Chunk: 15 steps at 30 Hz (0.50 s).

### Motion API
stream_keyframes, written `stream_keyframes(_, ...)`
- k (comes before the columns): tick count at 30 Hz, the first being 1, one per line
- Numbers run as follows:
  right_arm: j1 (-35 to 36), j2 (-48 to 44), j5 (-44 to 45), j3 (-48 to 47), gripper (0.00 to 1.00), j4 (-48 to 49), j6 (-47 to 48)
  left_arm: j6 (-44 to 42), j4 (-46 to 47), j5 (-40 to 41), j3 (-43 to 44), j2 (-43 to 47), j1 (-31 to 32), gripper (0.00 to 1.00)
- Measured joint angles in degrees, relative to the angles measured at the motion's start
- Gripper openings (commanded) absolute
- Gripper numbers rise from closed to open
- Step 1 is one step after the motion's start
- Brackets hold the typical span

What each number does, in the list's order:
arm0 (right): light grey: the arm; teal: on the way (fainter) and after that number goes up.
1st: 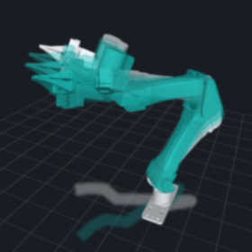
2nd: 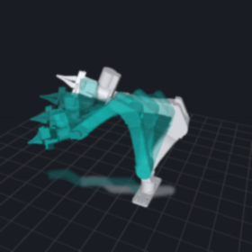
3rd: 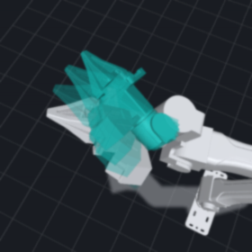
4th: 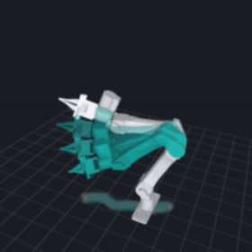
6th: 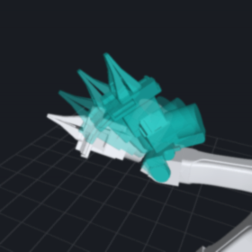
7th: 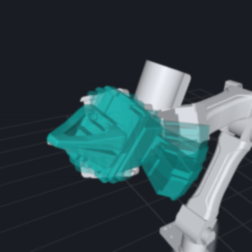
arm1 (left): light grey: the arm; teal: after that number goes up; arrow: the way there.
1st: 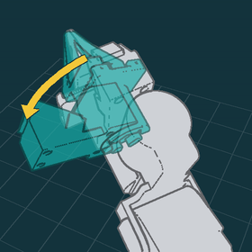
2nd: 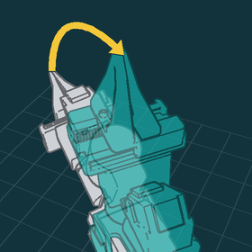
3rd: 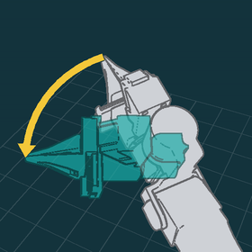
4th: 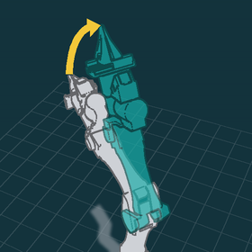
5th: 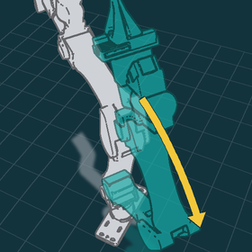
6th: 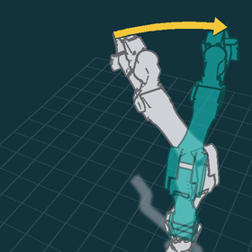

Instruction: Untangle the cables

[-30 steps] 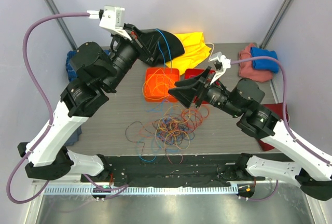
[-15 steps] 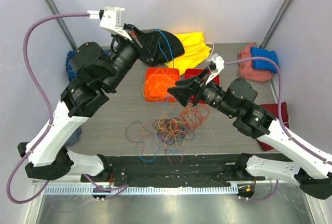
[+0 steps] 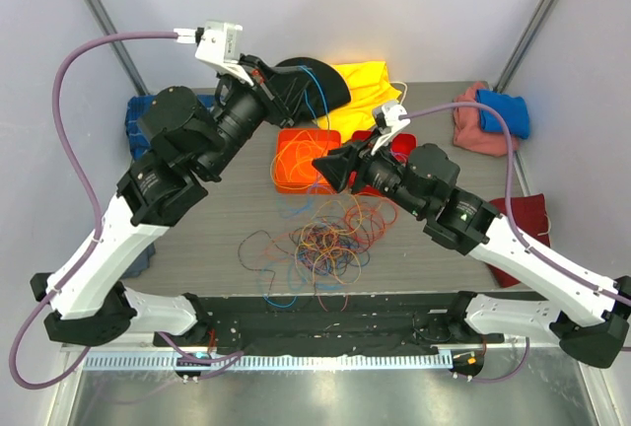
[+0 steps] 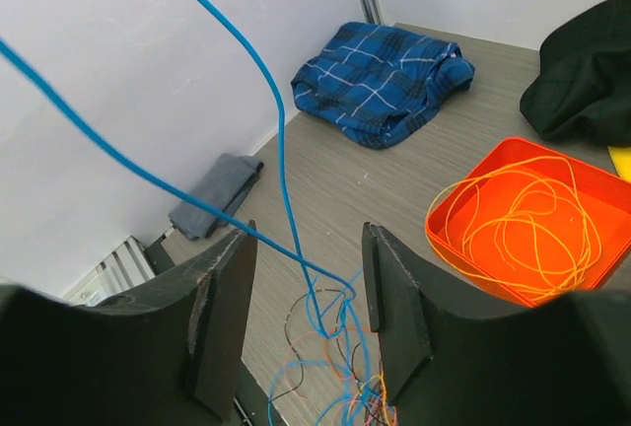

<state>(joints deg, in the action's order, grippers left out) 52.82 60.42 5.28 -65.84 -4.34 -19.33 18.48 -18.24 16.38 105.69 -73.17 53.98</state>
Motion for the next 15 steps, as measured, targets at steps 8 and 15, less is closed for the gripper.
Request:
stream_keyframes(8, 0.0, 0.39, 1.01, 0.0, 0.1, 0.5, 0.5, 0.98, 0.39, -0.57, -3.17, 1.92, 0.0, 0.0)
stream_keyframes(15, 0.0, -2.45, 3.87, 0.0, 0.01, -0.24, 1.38, 0.9, 0.61, 1.27, -7.63, 4.42, 0.0, 0.0)
